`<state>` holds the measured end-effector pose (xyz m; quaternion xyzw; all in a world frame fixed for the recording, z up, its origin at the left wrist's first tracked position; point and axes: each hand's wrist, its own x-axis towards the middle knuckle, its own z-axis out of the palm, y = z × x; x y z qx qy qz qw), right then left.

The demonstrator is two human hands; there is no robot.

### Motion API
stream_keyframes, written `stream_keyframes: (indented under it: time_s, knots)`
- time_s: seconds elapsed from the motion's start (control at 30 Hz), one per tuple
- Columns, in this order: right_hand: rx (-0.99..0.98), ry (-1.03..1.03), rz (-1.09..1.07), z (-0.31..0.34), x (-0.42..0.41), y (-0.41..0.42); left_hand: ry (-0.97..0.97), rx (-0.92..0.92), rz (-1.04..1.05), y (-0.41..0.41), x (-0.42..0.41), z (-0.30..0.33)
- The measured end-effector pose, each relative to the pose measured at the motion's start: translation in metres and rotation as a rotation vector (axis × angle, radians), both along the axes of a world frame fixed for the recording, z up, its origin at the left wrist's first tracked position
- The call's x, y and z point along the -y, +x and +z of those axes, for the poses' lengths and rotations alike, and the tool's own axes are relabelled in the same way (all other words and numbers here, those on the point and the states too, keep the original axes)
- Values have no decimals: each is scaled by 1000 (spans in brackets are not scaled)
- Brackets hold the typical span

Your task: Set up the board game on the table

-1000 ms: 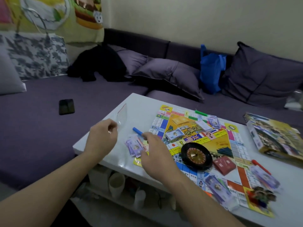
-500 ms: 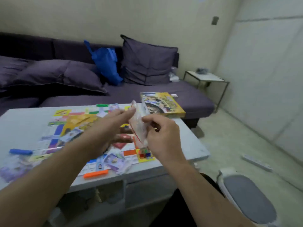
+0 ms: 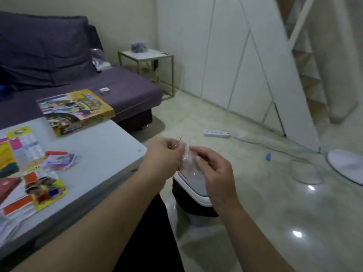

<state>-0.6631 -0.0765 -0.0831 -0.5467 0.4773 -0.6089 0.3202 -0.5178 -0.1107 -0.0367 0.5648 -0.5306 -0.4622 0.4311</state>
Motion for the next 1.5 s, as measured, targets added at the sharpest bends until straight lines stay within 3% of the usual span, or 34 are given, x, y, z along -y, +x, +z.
stream_keyframes:
  time_s: [0.07,0.13,0.2,0.27,0.47,0.6,0.67,0.73,0.8,0.83,0.9,1.03,1.13,1.27,1.33,1.5]
  knots:
    - [47,168,-128,-41,-1,-40,39,103,64,-29,3,-27]
    - [-301,349,-266,-92,1,-74,109,150,78,-50,3,-57]
    - [-640,511,-208,-132,1,-89,204,175,62,-64,-2,-86]
    - [-754,619,-70,-161,1,-96,306,160,41,-73,-4,-106]
    - [-947,618,-116,-188,4,-100,443,64,48,-77,6,-117]
    - [-915,598,-140,-179,15,-103,454,42,39,-73,1,-117]
    - [-708,533,-199,-164,15,-104,444,56,32,-72,0,-116]
    - [-373,444,-210,-139,8,-98,411,64,30,-71,0,-114]
    - [-119,378,7,-112,1,-87,379,62,23,-72,0,-114]
    - [-97,362,116,-102,-2,-80,364,56,19,-73,-1,-114]
    - [-168,316,156,-95,-1,-73,348,33,13,-73,2,-116]
    - [-338,263,-81,-102,29,-74,398,-106,57,-71,14,-117]
    - [-525,266,-192,-116,65,-67,394,-42,186,-64,27,-119]
    - [-835,619,37,-147,103,-63,327,-44,315,-54,37,-112]
    - [-811,677,28,-151,107,-65,267,-33,313,-50,41,-109]
    - [-562,525,-297,-145,95,-79,50,207,116,-50,54,-107]
